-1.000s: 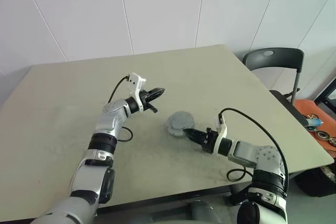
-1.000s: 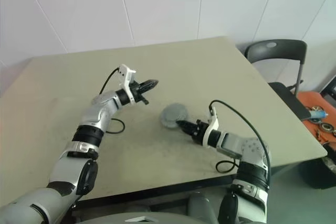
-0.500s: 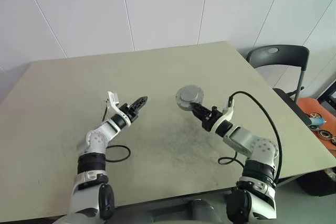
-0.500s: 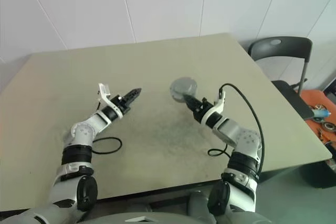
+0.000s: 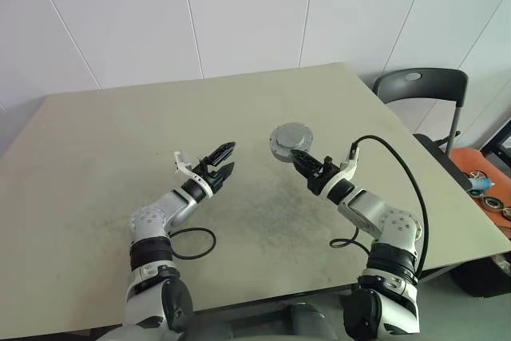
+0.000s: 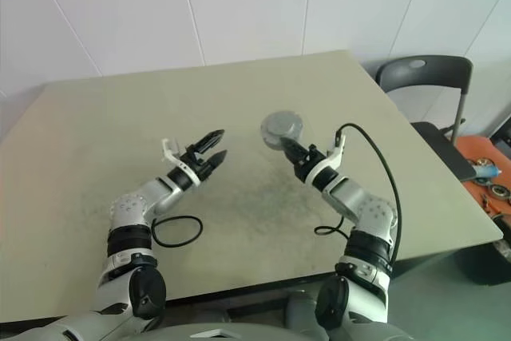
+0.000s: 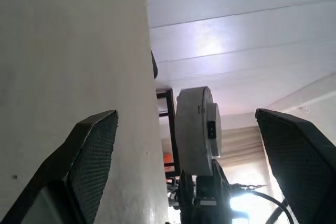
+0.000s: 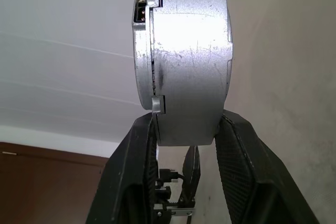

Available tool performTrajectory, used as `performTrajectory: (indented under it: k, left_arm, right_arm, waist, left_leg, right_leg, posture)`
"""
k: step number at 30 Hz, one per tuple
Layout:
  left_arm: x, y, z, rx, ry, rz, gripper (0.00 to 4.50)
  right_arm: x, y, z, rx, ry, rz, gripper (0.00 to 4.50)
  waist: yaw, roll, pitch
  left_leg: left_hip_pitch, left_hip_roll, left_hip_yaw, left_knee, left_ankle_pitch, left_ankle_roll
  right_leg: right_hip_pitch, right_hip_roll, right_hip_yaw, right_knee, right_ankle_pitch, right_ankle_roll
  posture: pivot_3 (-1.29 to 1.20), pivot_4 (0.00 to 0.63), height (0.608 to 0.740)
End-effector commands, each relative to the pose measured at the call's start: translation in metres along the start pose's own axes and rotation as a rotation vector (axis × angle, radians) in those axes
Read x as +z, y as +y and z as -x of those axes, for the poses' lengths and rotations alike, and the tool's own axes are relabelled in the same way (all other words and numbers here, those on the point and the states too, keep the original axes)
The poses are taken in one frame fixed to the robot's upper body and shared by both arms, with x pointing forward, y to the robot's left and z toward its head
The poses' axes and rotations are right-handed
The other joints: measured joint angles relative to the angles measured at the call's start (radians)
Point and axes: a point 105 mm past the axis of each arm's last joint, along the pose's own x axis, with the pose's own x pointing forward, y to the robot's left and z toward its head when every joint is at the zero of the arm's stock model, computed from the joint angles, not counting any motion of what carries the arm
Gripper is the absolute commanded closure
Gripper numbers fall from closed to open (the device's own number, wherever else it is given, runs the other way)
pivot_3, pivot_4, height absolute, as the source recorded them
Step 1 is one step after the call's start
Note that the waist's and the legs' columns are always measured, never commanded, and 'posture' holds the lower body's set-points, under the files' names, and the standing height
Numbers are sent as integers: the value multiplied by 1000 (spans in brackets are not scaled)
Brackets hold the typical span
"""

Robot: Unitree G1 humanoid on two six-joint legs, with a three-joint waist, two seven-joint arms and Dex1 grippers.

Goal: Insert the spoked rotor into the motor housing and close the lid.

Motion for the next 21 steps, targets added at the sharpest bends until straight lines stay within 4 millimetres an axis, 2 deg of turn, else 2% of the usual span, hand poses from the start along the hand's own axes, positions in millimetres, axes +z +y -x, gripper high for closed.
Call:
performTrajectory:
  k: [1, 16, 19, 21]
  left_arm:
    - [-4, -21, -11, -81, 36, -5, 40]
    - [-29, -32, -39, -150, 141, 33, 40]
    - [-28, -29, -41, -137, 128, 26, 636]
    - [-25, -28, -41, -132, 115, 13, 1213]
  right_arm:
    - [-5, 26, -8, 114, 29, 12, 3220]
    - [-46, 45, -26, 193, 220, 0, 3220]
    - [-48, 45, -28, 193, 228, 0, 3220]
    - [-47, 45, -28, 194, 227, -1, 3220]
  waist:
    - [0, 0, 0]
    - [0, 0, 0]
    - [0, 0, 0]
    - [0, 0, 0]
  left_leg:
    - [0, 0, 0, 0, 0, 0]
    - [0, 0, 1, 1, 1, -1]
    - [0, 0, 1, 2, 1, -1]
    - [-1, 0, 1, 3, 1, -1]
  right_leg:
    - [0, 0, 0, 0, 0, 0]
    - [0, 1, 0, 0, 1, -2]
    - [0, 1, 0, 0, 2, -3]
    - [0, 1, 0, 0, 2, -3]
  posture:
    - [0, 0, 740]
    - [0, 0, 740]
    - [0, 0, 740]
    - [0, 0, 740]
